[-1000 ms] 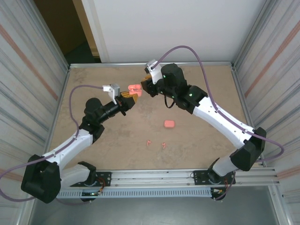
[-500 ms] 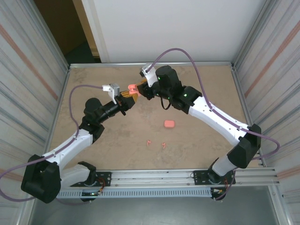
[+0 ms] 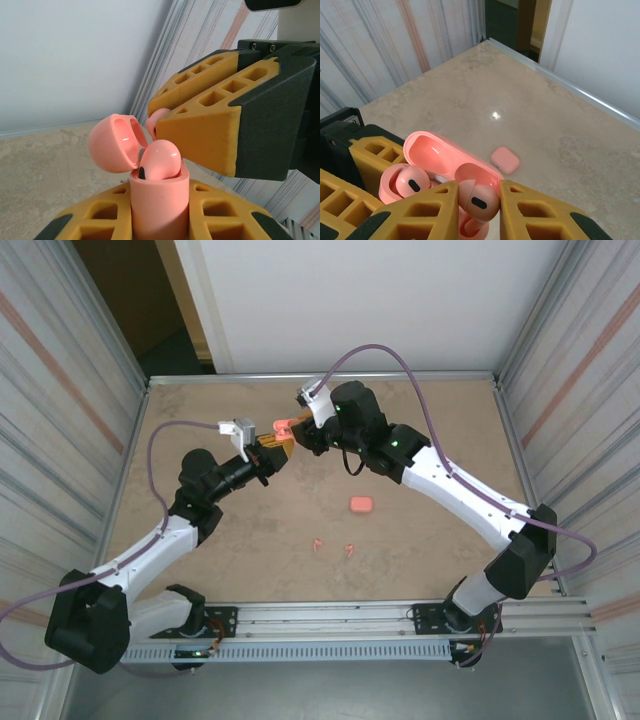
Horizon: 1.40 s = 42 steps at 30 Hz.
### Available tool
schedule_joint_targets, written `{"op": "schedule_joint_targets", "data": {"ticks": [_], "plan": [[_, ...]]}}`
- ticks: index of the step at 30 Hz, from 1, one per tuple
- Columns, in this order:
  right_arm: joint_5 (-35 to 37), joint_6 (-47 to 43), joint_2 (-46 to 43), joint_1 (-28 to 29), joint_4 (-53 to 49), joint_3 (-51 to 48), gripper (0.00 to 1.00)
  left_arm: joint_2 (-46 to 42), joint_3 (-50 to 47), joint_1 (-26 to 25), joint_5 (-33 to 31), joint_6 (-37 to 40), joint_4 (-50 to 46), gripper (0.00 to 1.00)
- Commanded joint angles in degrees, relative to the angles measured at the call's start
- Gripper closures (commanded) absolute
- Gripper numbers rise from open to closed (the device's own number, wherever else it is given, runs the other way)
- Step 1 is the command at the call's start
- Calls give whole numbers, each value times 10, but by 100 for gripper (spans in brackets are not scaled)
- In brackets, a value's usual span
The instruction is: Insert the wireless bluetooth earbuds into the charging case
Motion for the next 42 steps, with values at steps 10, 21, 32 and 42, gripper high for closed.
{"op": "schedule_joint_targets", "data": {"ticks": [10,21,32,42], "plan": [[-21,4,7,3,-13,26,71,5,19,-4,9,0,44,100],[-31,2,0,-5,-3,48,56,8,18,-5,22,2,57,100],[-44,4,-15,-20,11,58,49,7,14,-5,28,3,66,100],[-64,47,-63,-61,46,1,40,-7,6,-6,27,19,89,100]]}}
